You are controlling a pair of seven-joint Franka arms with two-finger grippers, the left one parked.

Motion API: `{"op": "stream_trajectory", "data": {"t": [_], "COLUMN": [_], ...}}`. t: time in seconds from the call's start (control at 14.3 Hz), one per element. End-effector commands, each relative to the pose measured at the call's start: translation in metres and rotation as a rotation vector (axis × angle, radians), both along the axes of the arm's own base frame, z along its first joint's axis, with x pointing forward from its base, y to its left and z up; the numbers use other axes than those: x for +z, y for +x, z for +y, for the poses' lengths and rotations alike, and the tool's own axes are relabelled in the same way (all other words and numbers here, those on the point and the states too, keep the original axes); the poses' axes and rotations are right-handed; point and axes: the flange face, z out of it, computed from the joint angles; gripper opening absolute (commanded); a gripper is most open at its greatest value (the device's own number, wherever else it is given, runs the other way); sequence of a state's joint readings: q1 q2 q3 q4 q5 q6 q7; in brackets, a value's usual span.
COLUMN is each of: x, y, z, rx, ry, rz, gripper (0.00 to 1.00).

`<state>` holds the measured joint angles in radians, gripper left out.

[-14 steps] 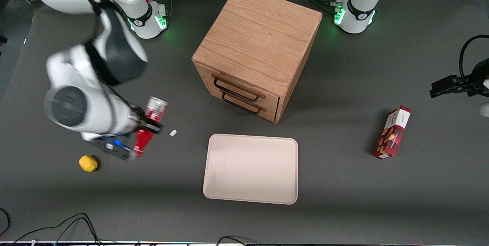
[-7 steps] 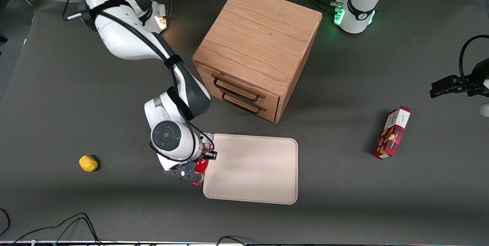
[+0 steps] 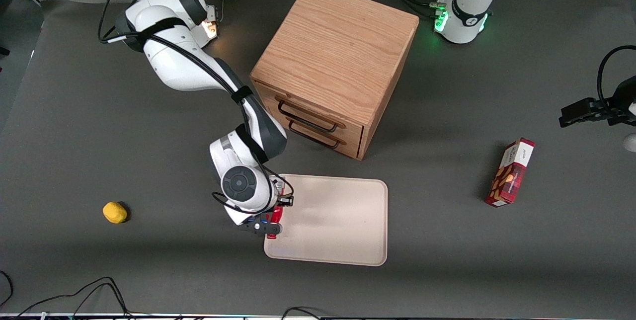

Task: Place coke bottle on tray
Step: 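Carry the bottle over the cream tray's rim with the right gripper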

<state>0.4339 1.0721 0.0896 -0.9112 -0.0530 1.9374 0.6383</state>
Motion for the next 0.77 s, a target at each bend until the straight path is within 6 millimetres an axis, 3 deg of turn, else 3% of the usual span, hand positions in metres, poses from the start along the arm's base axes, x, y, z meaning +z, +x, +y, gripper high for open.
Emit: {"op": "stream_trajectory", "data": {"t": [0.0, 0.35, 0.42, 0.49, 0.56, 0.7], "x": [-0.005, -0.017, -0.017, -0.018, -0.019, -0.022], "y": [0.003, 0.006, 0.007, 0.006, 0.007, 0.005], "z": [0.008, 0.003, 0.002, 0.003, 0.002, 0.003], "rx": [0.028, 0.018, 0.016, 0.014, 0.014, 0.023], "ry": [-0.002, -0.013, -0.011, -0.011, -0.017, -0.034], "rz": [-0.035, -0.045, -0.049, -0.049, -0.053, -0.055], "gripper": [0.0, 0.0, 0.1, 0.48, 0.99, 1.0]}}
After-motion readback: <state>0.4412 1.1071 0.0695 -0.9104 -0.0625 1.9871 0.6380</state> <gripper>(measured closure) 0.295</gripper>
